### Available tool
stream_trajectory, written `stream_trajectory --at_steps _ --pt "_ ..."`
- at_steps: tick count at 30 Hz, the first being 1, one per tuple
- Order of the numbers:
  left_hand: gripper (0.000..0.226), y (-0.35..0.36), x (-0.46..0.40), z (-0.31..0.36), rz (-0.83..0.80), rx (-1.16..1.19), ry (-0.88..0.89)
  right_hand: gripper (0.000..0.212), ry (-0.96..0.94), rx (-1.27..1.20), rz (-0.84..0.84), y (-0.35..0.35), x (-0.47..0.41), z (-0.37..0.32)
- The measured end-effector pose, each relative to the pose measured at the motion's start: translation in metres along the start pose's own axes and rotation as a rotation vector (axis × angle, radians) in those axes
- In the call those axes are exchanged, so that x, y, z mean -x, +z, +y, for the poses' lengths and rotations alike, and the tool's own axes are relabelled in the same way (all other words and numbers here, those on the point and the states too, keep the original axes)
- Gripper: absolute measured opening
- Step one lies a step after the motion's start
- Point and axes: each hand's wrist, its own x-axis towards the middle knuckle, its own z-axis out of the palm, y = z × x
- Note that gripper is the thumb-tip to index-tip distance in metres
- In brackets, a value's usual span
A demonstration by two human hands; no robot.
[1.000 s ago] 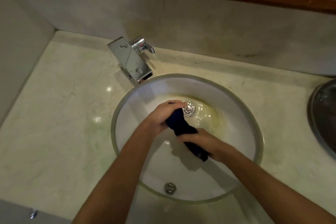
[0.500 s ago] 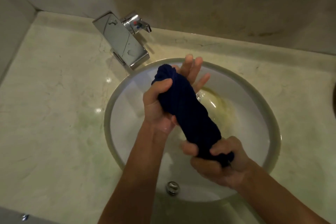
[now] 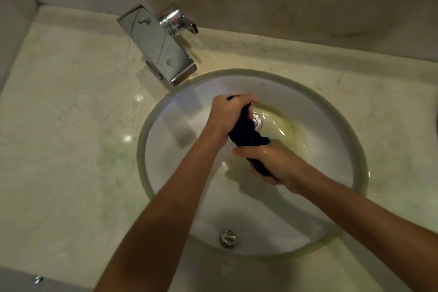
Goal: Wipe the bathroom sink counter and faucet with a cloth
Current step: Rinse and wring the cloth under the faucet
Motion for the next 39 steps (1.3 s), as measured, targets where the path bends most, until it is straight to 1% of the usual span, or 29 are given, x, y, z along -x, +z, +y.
stream_trajectory --at_steps 2,4,5,7,9,11,15,20,23,25,26,27,29,30,31,32,33,34,35,36,37,38,39 --pt "0.022 0.005 -0.021 -0.017 0.133 -0.270 0.003 0.026 0.001 0.105 0.122 0.005 -0.024 0.009" --pt "0.015 0.009 -0.033 -0.030 0.222 -0.543 -0.022 0.024 -0.002 0.244 0.194 0.009 -0.043 0.020" --pt "0.015 0.010 -0.036 -0.035 0.245 -0.660 -0.049 0.022 -0.001 0.338 0.221 0.011 -0.050 0.024" --pt "0.019 0.011 -0.036 -0.043 0.248 -0.872 -0.068 0.020 -0.019 0.542 0.248 0.014 -0.057 0.028" --pt "0.022 0.013 -0.032 -0.049 0.239 -1.070 -0.028 0.023 -0.066 0.749 0.258 0.015 -0.057 0.028" --pt "0.024 0.016 -0.030 -0.054 0.239 -1.189 0.005 0.028 -0.114 0.883 0.295 0.015 -0.052 0.024" --pt "0.024 0.019 -0.032 -0.056 0.247 -1.219 -0.037 0.023 -0.171 0.974 0.352 0.016 -0.046 0.021" --pt "0.025 0.017 -0.025 -0.057 0.240 -1.231 -0.106 0.025 -0.160 1.014 0.329 0.017 -0.044 0.025" --pt "0.024 0.017 -0.022 -0.057 0.217 -1.194 -0.136 0.034 -0.159 1.069 0.320 0.017 -0.040 0.026" --pt "0.024 0.021 -0.020 -0.051 0.201 -1.169 -0.128 0.039 -0.177 1.101 0.342 0.013 -0.036 0.027" --pt "0.025 0.024 -0.017 -0.045 0.198 -1.197 -0.081 0.043 -0.192 1.123 0.382 0.007 -0.033 0.027" --pt "0.027 0.025 -0.016 -0.040 0.212 -1.246 0.037 0.049 -0.226 1.163 0.435 0.000 -0.029 0.027" --pt "0.027 0.019 -0.011 -0.032 0.320 -1.255 0.397 0.058 -0.301 1.233 0.527 -0.017 -0.019 0.024" --pt "0.024 0.013 -0.003 -0.028 0.381 -1.169 0.486 0.061 -0.311 1.222 0.549 -0.026 -0.011 0.022" --pt "0.022 0.009 0.005 -0.024 0.428 -1.019 0.461 0.061 -0.313 1.180 0.568 -0.035 -0.005 0.021" --pt "0.028 0.008 0.015 -0.021 0.440 -0.858 0.323 0.061 -0.309 1.126 0.593 -0.043 0.002 0.020" --pt "0.038 0.008 0.023 -0.022 0.398 -0.714 0.114 0.057 -0.314 1.066 0.624 -0.048 0.007 0.021" --pt "0.048 0.012 0.031 -0.021 0.311 -0.558 -0.115 0.054 -0.329 0.994 0.659 -0.053 0.013 0.019" --pt "0.058 0.016 0.038 -0.021 0.187 -0.372 -0.301 0.053 -0.362 0.912 0.697 -0.055 0.016 0.019" --pt "0.067 0.022 0.044 -0.019 0.054 -0.181 -0.412 0.053 -0.398 0.835 0.731 -0.056 0.019 0.018" --pt "0.076 0.027 0.048 -0.018 -0.057 0.009 -0.444 0.055 -0.438 0.775 0.753 -0.056 0.022 0.016" --pt "0.083 0.031 0.049 -0.016 -0.125 0.185 -0.426 0.058 -0.459 0.726 0.761 -0.055 0.026 0.012" --pt "0.085 0.035 0.051 -0.011 -0.145 0.337 -0.385 0.062 -0.474 0.682 0.755 -0.053 0.031 0.009"
